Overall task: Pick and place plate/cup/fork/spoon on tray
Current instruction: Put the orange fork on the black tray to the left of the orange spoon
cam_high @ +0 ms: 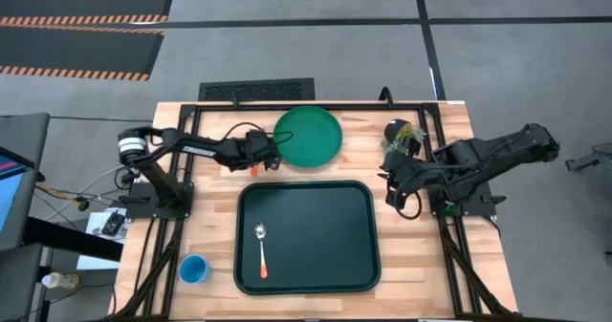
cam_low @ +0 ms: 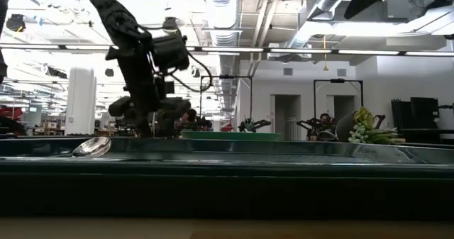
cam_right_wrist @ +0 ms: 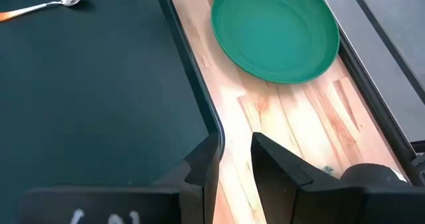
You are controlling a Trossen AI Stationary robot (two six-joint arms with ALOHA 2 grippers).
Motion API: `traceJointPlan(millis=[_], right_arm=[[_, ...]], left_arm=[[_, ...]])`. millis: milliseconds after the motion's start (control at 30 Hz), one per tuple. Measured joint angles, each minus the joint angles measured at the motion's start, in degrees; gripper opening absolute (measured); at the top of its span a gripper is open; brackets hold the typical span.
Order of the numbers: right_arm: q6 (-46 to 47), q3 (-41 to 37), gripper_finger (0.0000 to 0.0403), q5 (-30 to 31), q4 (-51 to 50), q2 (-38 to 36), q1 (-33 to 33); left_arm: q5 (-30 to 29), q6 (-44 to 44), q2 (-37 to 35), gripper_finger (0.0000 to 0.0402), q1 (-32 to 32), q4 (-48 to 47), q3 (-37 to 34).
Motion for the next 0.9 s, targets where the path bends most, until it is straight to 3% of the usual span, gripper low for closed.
traceJointPlan(millis=[267,433,600,900], right_arm=[[-0.01,0.00,0.0113,-0.02,0.01,0.00,0.63],[-0.12,0.00,0.0113,-0.02,0.01,0.00,0.62],[-0.31,0.00,0.0113,-0.02,0.09,0.00,0.62],[-0.44,0.00,0.0113,-0.02,0.81,0.00,0.62]], left_arm=[[0.08,-1.08,1.84,0.0245,2.77,0.84,-0.20],[3.21,-1.90,1.73,0.0175,4.60,4.48,-2.45],[2.63,-2.76,1.78,0.0104,4.86,7.01,-4.09],[0.13,-2.09,2.01,0.0008,4.75,7.12,-4.20]])
